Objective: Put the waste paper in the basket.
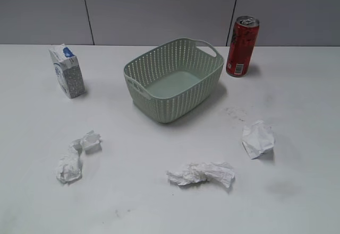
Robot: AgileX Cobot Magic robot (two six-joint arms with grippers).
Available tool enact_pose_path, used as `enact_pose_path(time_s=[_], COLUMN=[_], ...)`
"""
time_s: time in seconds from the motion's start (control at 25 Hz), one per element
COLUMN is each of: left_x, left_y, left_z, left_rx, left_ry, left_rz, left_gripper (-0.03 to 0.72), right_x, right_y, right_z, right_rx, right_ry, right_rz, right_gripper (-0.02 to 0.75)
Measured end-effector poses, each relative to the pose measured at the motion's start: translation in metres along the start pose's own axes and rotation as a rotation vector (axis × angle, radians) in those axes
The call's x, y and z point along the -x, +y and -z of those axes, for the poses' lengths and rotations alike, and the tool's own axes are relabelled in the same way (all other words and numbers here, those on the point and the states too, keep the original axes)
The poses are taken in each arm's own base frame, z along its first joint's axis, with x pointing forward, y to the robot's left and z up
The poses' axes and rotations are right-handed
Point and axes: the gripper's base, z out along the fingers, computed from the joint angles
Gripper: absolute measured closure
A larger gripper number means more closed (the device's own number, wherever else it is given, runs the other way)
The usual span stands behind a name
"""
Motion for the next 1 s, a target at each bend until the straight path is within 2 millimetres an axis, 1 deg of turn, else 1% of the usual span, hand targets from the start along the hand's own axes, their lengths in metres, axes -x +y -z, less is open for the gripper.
enact_pose_path(time_s=[0.8,0.88,1.0], left_x=[0.0,0.0,0.0], left_y=[0.0,0.0,0.0], left_z=[0.0,0.0,0.0], left_rx=[0.0,0.0,0.0], left_ry=[0.0,0.0,0.0], left_rz=[0.0,0.0,0.0], left_gripper=[0.451,0.451,0.451], right_x=[0.0,0.002,0.014], right_y=[0.0,0.0,0.0], right_z=[0.0,0.001,0.006], right_rx=[0.0,-0.001,-0.008], right_ry=[-0.002,-0.018,-0.121], right_rz=[0.0,0.001,0.002], right_gripper=[0.15,0.15,0.15])
